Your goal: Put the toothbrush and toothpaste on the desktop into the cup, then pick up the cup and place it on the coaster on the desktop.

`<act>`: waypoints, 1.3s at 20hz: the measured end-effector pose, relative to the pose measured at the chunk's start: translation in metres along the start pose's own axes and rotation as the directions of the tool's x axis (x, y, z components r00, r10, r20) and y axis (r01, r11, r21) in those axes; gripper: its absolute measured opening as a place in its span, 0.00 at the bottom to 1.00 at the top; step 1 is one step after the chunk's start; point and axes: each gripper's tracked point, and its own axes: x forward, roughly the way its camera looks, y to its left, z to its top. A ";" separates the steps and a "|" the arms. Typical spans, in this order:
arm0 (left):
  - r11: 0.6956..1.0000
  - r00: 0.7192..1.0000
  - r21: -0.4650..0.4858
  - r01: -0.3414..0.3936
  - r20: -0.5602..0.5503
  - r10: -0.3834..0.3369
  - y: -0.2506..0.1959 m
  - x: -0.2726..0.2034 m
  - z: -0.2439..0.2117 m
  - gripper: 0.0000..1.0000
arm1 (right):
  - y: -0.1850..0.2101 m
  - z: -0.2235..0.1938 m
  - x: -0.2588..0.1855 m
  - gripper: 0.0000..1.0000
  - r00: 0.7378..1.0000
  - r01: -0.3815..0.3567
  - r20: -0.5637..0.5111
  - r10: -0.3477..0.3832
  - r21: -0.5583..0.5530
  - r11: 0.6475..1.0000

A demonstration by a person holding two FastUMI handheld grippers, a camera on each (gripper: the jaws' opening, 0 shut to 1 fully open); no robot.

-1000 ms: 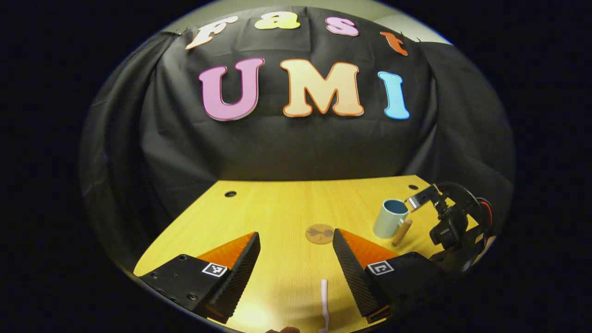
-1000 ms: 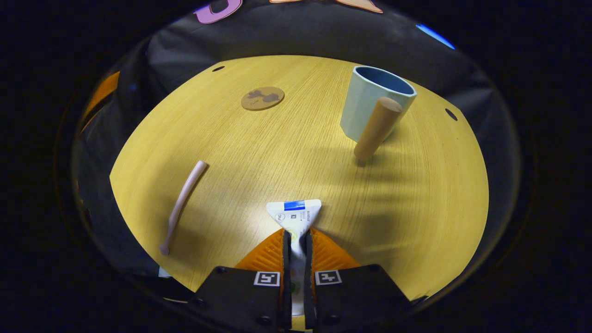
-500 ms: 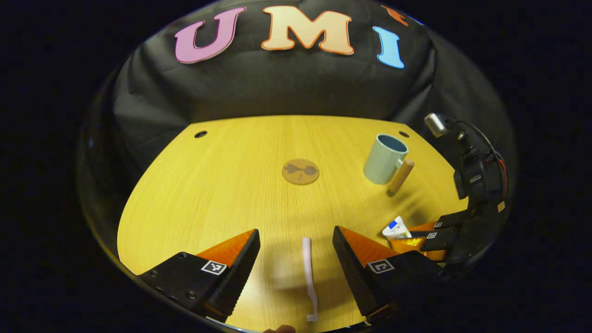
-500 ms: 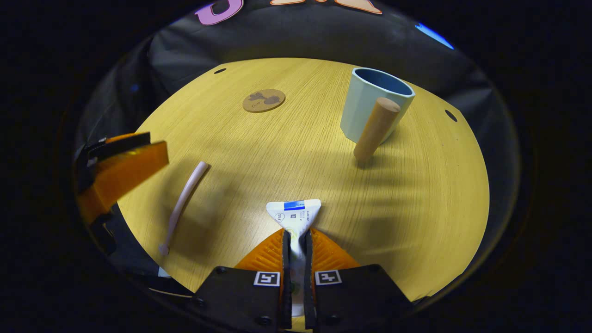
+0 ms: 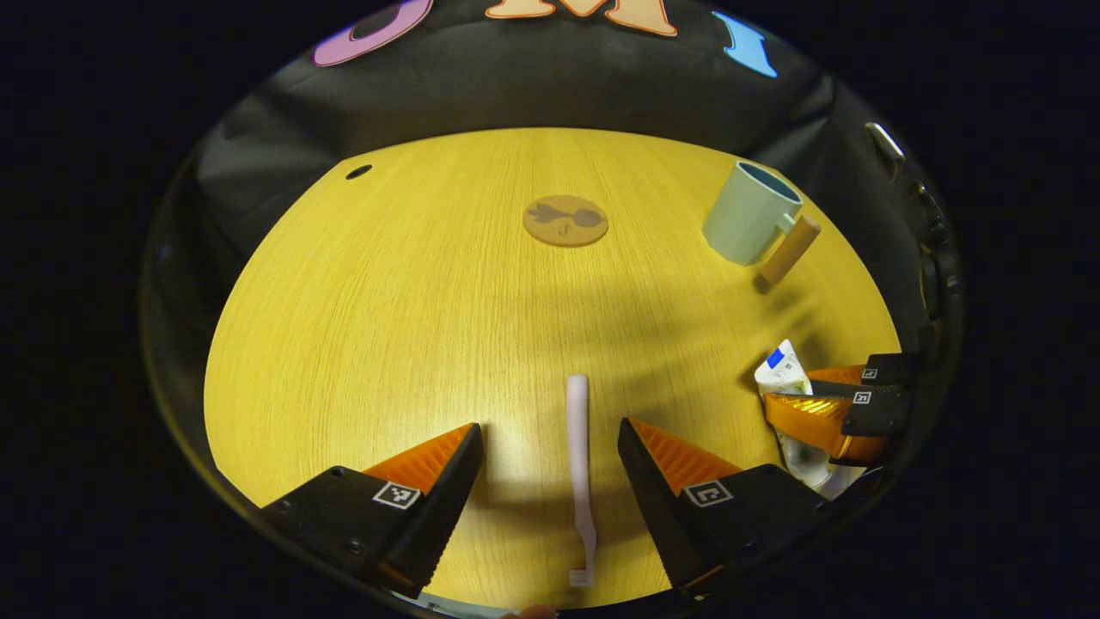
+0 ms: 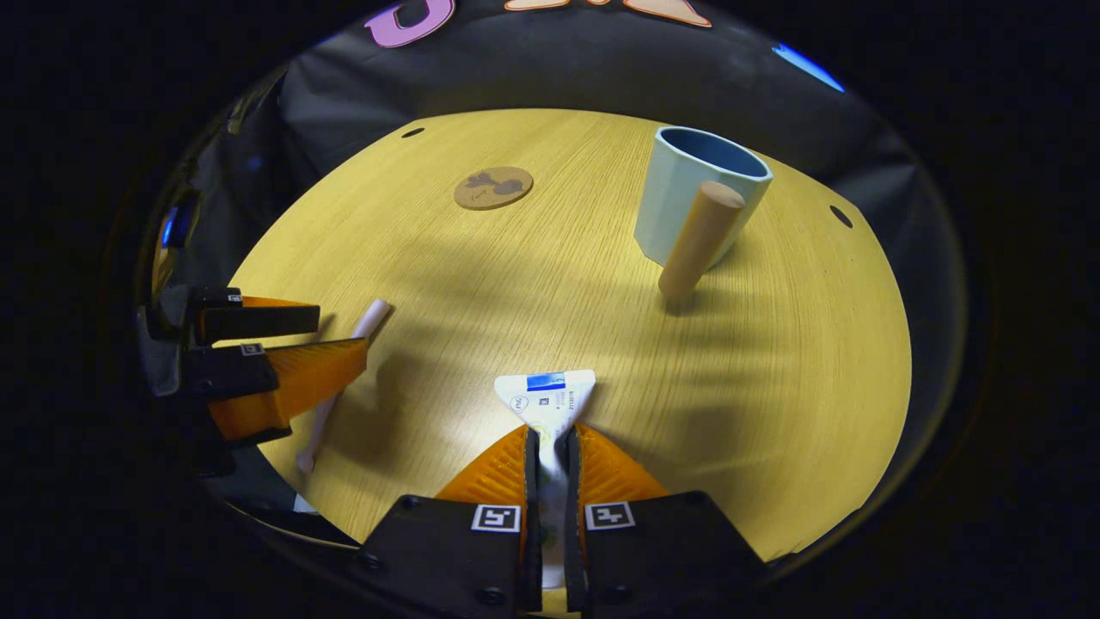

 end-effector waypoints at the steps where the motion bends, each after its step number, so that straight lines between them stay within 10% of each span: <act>1: 1.000 1.000 0.001 -0.005 -0.016 0.005 -0.001 0.002 -0.002 0.94 | 0.000 0.000 0.000 0.13 1.000 0.000 -0.001 0.000 0.000 1.000; 11: 1.000 0.982 0.000 -0.028 -0.186 0.028 -0.009 0.011 -0.005 0.92 | 0.000 -0.001 0.000 0.13 1.000 -0.009 -0.003 0.009 -0.011 1.000; 15: 0.998 0.969 0.060 0.008 -0.249 0.007 -0.019 0.012 -0.002 0.73 | 0.000 -0.001 0.000 0.13 1.000 -0.013 -0.002 0.013 -0.011 1.000; 20: 0.999 0.976 0.028 0.016 -0.216 -0.010 -0.024 0.014 0.002 0.12 | 0.000 0.000 0.001 0.13 1.000 -0.018 -0.001 0.018 -0.008 1.000; 26: 0.998 0.983 0.043 0.045 -0.182 -0.036 -0.025 0.014 0.002 0.00 | 0.000 0.000 0.001 0.13 1.000 -0.016 0.000 0.016 -0.011 1.000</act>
